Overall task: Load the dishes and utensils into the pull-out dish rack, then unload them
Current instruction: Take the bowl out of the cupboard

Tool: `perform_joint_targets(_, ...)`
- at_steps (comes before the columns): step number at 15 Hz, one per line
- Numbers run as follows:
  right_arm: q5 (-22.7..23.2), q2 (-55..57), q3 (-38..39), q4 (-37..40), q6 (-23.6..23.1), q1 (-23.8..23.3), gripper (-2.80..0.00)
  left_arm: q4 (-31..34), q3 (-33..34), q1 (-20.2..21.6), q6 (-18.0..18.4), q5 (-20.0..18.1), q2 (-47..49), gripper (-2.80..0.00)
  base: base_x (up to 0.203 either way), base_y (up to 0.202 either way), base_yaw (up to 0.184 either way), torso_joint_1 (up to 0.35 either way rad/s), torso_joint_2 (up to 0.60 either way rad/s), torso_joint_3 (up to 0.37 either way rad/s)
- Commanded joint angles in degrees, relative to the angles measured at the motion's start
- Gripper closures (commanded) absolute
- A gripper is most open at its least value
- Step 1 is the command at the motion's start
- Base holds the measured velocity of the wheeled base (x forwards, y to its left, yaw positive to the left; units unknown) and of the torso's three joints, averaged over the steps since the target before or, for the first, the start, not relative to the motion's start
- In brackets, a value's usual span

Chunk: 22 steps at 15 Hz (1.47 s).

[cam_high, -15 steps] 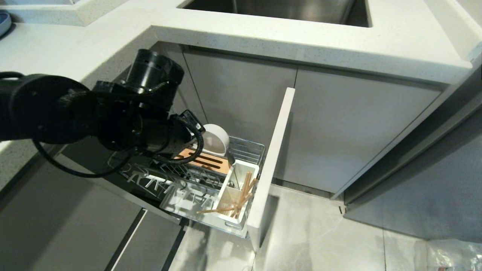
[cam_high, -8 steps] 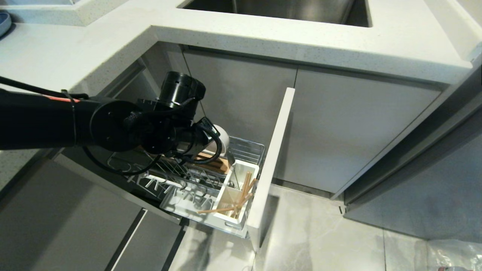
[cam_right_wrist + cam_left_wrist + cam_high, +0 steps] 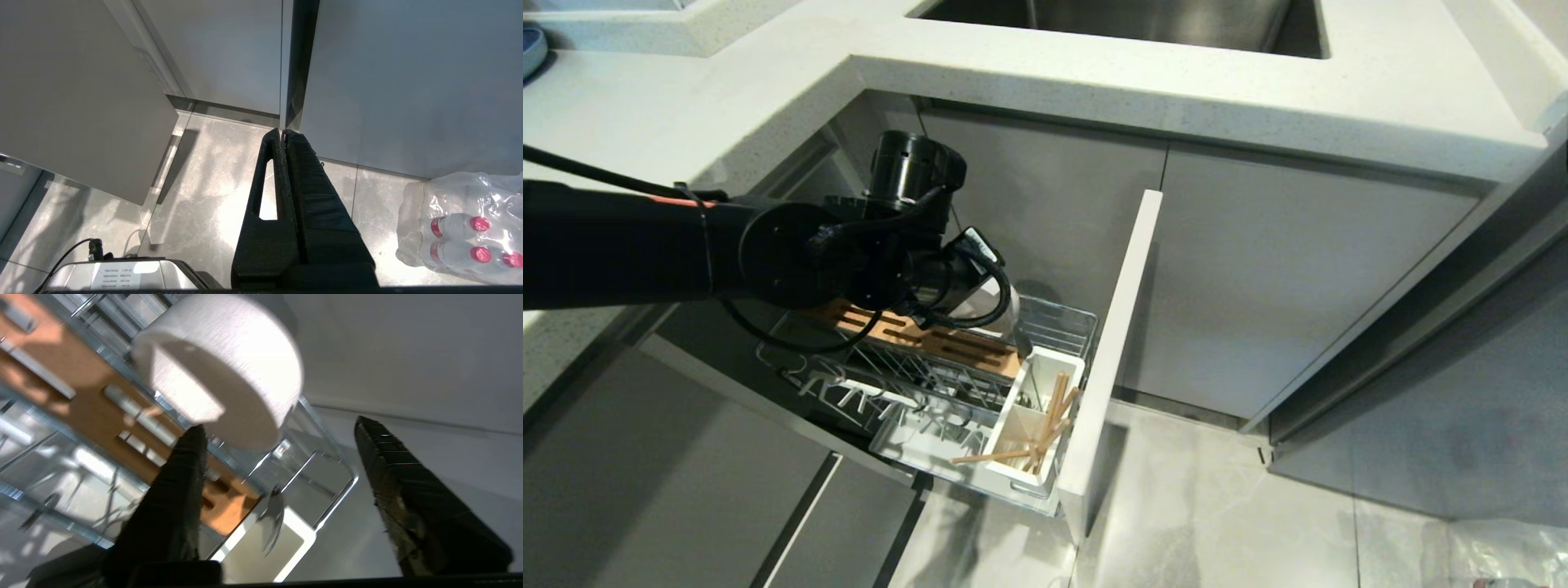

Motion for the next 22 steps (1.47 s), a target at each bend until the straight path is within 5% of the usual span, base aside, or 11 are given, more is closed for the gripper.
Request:
perform_joint_targets(1, 0.0, 0.0, 0.09, -0.01, 0.01, 0.01, 0.0, -0.22, -0.97, 0.0, -0.24, 0.16, 1.66, -2.8, 0.0, 0.0, 0.0, 0.0, 0.0, 0.0)
perform_joint_targets(17, 0.0, 0.0, 0.09, -0.01, 0.01, 0.01, 0.0, -3.12, -5.46, 1.32, 1.52, 0.12, 9.98, -2.8, 0.0, 0.0, 0.0, 0.0, 0.0, 0.0)
perform_joint_targets(18, 0.0, 0.0, 0.09, -0.01, 0.01, 0.01, 0.0, -3.12, -5.42, 1.32, 1.52, 0.12, 9.98, 0.0, 0.0, 0.0, 0.0, 0.0, 0.0, 0.0)
perform_joint_targets(22, 0.0, 0.0, 0.09, -0.01, 0.01, 0.01, 0.0, -3.03, -5.33, 1.32, 1.61, 0.12, 9.69, 0.0, 0.0, 0.0, 0.0, 0.0, 0.0, 0.0)
